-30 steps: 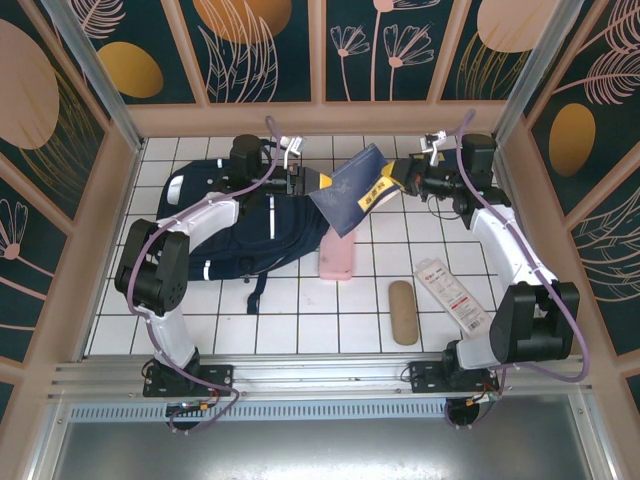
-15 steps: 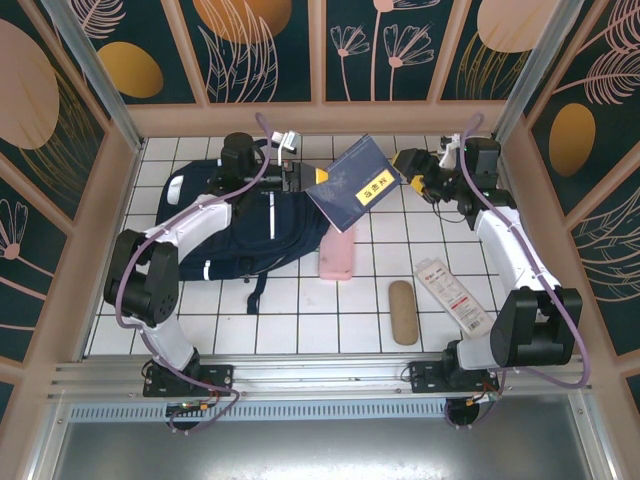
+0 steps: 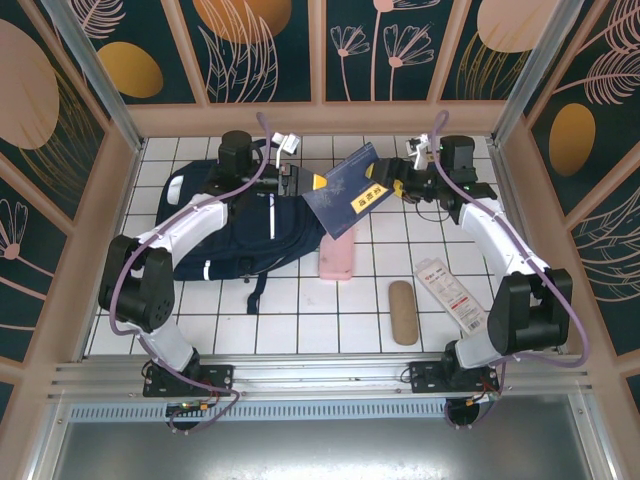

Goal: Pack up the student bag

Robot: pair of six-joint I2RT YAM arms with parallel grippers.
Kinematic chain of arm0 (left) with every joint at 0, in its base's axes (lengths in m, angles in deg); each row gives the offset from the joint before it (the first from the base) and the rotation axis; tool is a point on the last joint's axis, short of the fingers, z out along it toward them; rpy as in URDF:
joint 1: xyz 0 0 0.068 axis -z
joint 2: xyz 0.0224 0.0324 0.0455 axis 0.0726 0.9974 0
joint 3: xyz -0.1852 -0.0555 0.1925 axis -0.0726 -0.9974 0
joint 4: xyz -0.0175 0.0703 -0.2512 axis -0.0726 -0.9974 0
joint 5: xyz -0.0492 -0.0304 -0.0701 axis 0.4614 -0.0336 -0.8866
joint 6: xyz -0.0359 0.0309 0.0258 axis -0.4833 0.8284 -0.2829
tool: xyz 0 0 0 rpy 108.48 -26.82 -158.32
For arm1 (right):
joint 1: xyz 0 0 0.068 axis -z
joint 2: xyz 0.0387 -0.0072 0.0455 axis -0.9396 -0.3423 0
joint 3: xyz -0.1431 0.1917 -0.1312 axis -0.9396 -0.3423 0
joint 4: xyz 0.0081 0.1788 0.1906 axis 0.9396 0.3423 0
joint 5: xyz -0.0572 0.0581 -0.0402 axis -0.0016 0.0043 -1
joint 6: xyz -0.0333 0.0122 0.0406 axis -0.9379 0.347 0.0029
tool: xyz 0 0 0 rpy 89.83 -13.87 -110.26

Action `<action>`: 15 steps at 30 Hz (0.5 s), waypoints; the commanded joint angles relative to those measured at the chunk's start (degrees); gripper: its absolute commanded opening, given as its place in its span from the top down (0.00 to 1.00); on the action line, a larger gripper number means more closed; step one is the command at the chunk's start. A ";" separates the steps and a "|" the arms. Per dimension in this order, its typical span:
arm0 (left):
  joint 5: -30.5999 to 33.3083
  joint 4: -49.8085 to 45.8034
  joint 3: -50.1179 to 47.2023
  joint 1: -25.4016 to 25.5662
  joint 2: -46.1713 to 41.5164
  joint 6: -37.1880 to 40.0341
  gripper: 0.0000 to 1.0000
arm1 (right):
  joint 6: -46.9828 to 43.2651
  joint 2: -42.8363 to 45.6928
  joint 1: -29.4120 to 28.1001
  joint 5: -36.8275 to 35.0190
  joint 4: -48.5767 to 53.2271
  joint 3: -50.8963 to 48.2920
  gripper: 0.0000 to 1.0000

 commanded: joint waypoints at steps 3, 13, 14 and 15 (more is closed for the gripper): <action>-4.84 2.30 1.03 1.45 -2.50 1.59 1.00 | 4.47 -1.39 -0.37 7.24 -9.05 0.37 0.18; -1.84 -6.92 3.78 1.45 -1.64 7.40 1.00 | 7.36 2.16 -0.72 9.87 -11.14 -1.01 0.66; -1.34 -7.71 4.22 1.36 -1.18 7.65 1.00 | 7.73 2.71 -0.73 9.65 -11.12 -1.46 0.73; -0.92 -8.09 4.58 1.36 -0.76 7.53 0.99 | 8.14 3.17 -0.76 9.18 -11.19 -1.85 0.80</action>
